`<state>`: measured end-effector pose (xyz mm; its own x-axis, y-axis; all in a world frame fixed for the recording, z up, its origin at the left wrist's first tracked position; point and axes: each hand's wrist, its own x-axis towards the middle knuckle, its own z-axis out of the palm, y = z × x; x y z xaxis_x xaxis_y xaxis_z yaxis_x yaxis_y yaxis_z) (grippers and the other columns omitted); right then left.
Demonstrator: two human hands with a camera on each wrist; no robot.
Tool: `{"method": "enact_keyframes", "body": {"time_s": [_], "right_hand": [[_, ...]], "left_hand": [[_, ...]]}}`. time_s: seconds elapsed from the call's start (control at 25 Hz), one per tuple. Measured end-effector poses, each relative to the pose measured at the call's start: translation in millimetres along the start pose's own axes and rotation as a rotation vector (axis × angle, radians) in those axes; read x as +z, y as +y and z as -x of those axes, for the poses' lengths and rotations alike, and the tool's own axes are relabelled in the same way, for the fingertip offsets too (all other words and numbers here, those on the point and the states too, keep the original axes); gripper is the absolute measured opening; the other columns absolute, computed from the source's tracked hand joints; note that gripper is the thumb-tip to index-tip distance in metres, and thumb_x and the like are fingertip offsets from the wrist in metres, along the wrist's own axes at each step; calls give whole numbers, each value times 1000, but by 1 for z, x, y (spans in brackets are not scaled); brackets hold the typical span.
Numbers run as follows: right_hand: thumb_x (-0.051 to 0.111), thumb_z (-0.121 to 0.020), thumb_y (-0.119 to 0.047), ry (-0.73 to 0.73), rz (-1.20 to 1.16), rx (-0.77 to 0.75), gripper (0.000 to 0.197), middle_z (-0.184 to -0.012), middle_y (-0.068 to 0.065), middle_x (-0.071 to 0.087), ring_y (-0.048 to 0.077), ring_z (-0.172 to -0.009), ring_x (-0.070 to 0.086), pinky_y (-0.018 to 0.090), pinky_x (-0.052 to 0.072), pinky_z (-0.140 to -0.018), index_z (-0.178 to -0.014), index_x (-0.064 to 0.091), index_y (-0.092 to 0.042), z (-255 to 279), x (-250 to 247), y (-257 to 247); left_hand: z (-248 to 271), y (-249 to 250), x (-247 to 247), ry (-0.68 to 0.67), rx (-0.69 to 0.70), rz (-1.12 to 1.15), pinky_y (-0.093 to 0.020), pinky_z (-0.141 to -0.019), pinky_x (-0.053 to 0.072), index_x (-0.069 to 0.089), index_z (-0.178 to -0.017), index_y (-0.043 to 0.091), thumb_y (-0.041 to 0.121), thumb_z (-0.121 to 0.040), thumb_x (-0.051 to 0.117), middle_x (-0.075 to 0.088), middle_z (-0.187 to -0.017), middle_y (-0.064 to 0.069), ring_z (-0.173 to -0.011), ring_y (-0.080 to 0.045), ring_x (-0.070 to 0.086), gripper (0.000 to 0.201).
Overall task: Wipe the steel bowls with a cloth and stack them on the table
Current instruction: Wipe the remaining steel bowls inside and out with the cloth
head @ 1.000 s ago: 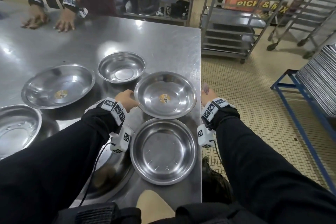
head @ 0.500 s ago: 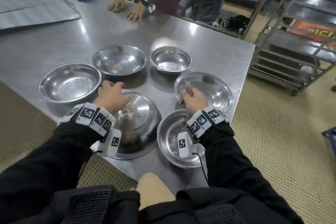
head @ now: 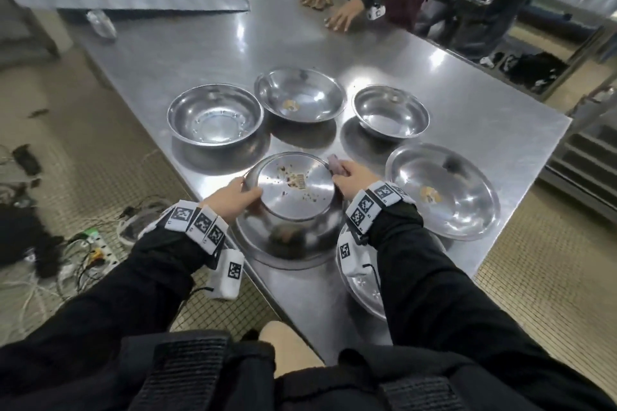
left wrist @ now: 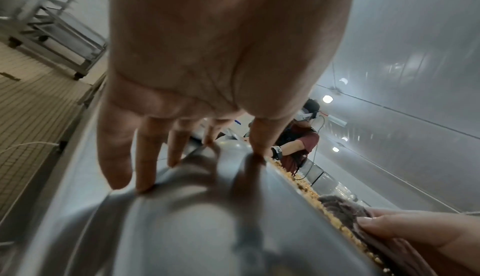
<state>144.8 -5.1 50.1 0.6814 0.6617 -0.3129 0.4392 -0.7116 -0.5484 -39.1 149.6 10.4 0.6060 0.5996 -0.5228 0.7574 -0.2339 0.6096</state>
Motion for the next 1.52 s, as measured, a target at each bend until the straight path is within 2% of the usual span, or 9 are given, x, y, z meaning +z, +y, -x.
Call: {"method": "enact_keyframes", "body": {"time_s": [0.12,0.24,0.32,0.48,0.6,0.92,1.16,1.32,1.52], "right_hand": [[39,-99,-17,-42,118,-29,52,-137,17,46,31,-120,49,28,37,-97,-149,24,-20,-1,15,-2],[38,-100,-17,-64,72,-65,55,-144,14,41,28,-128,44,17,30,-96,-150,17,-20,2,25,-8],[38,-100,-19,-126,117,-56,56,-148,12,37,29,-132,38,24,27,-104,-150,14,-19,2,31,-13],[40,-100,-22,-179,178,-72,59,-151,13,31,30,-135,35,31,25,-110,-151,10,-19,0,38,-29],[41,-100,-28,-199,254,-32,60,-149,13,35,31,-133,38,32,27,-109,-151,10,-22,-3,42,-39],[37,-101,-23,-67,71,44,55,-152,11,30,29,-136,33,26,23,-107,-150,13,-22,38,81,-77],[40,-101,-15,178,-235,47,50,-146,0,41,19,-134,36,10,22,-97,-148,27,-22,107,87,-93],[40,-100,-24,426,-263,132,42,-135,0,52,23,-124,48,32,36,-104,-141,40,-31,158,70,-74],[40,-100,-24,724,-165,279,36,-129,3,55,23,-119,49,35,39,-101,-136,48,-24,219,37,-21]], "left_hand": [[4,-23,1,29,36,134,-43,-104,42,34,-145,17,61,-88,51,53,-138,-14,-118,-29,56,74],[9,-54,3,141,9,182,-43,-100,45,46,-130,36,89,-66,43,49,-136,-15,-116,-32,54,83],[17,-66,2,164,-21,222,-38,-88,51,45,-124,39,81,-70,47,44,-132,-14,-105,-29,56,68],[20,-84,-1,72,-169,626,-53,-83,55,24,-141,34,75,-59,67,36,-146,-11,-122,-37,50,101],[7,-103,-5,28,-210,727,-53,-88,54,32,-144,14,89,-38,68,48,-142,-14,-119,-36,55,135],[17,-128,-33,185,-144,881,-47,-99,48,65,-113,4,87,-48,67,71,-106,-8,-99,-24,64,105],[37,-127,-51,48,-26,980,-38,-84,55,67,-109,7,69,-61,72,73,-106,-9,-97,-26,68,79],[43,-88,-40,-79,69,952,-45,-99,48,66,-113,8,76,-44,76,71,-112,-11,-108,-29,65,98],[64,-22,7,-289,137,791,-46,-94,52,66,-112,9,86,-32,73,71,-108,-13,-100,-31,68,112]]}}
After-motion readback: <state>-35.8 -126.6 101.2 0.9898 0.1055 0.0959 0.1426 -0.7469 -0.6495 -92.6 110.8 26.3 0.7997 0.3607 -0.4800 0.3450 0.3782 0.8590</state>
